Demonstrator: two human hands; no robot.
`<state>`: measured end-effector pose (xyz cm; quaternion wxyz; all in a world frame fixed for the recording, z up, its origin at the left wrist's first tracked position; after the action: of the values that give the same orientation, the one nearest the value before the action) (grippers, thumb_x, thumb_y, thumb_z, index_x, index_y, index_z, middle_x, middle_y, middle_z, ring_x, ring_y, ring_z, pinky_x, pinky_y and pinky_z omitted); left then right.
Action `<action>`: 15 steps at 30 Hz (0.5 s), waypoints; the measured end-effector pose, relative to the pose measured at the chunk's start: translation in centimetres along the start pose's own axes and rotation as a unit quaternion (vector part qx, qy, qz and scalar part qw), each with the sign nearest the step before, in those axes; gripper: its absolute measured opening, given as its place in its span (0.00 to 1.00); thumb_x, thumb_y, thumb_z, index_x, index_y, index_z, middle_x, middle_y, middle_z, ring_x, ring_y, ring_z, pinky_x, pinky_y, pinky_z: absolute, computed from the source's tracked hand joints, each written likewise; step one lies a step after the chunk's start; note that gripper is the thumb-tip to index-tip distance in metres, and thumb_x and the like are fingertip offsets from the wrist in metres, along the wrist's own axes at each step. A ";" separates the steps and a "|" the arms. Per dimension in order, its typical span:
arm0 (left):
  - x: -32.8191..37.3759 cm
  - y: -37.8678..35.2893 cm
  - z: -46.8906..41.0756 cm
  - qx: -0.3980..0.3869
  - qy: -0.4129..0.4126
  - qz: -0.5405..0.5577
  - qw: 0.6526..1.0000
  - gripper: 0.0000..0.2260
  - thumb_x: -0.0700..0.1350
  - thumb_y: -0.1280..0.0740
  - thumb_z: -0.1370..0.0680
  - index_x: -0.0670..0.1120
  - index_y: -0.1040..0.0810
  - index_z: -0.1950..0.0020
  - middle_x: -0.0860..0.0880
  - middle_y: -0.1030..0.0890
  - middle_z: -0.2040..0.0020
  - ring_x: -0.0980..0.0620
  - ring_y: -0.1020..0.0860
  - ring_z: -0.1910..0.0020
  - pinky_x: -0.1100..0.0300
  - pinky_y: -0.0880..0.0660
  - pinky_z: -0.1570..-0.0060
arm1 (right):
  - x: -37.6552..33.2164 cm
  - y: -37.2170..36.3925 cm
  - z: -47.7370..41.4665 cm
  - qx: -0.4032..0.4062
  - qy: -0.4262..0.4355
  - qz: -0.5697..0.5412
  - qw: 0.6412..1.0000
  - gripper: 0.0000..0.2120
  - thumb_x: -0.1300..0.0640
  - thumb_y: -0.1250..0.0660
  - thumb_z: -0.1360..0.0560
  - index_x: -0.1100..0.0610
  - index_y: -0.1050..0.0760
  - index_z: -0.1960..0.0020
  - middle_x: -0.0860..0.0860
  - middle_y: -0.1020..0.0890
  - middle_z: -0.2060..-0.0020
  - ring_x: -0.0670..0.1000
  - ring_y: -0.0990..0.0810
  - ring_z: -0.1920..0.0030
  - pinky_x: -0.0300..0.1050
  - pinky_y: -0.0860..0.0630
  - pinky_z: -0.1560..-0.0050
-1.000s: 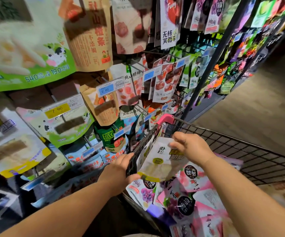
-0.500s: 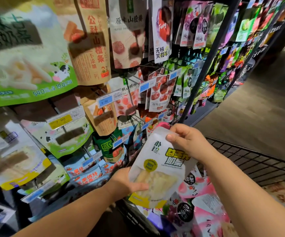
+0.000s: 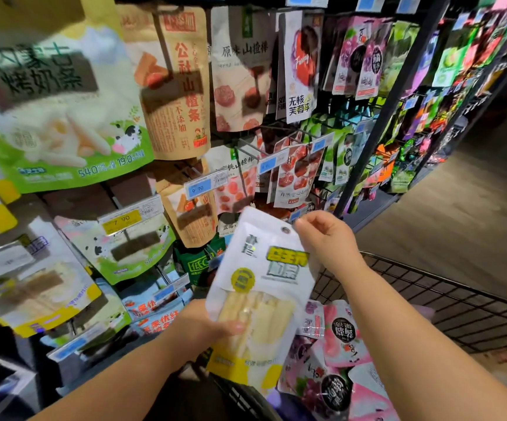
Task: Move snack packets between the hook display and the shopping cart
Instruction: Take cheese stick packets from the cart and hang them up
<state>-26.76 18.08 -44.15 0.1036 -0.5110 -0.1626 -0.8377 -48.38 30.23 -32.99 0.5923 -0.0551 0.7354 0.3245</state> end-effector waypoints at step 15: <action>-4.5 9.4 4.0 0.242 0.043 0.057 0.968 0.03 0.43 0.26 0.28 0.49 0.19 0.60 0.53 0.16 0.64 0.52 0.20 0.59 0.62 0.29 0.63 | 15.0 -8.3 -1.9 -0.233 -0.074 0.351 0.904 0.19 0.54 0.40 0.18 0.50 0.31 0.28 0.56 0.29 0.33 0.58 0.24 0.39 0.49 0.27 0.39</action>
<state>-18.24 10.90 -44.87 0.2791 -0.4427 -0.3267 -0.7870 -50.49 27.29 -49.86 0.4627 0.0941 0.5646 0.6770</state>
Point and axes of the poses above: each hand's wrist, its own z-axis away from the middle knuckle, its own y-axis out of the back of the hand, x = y × z, the point moved 9 cm from there along -z, towards the middle knuckle
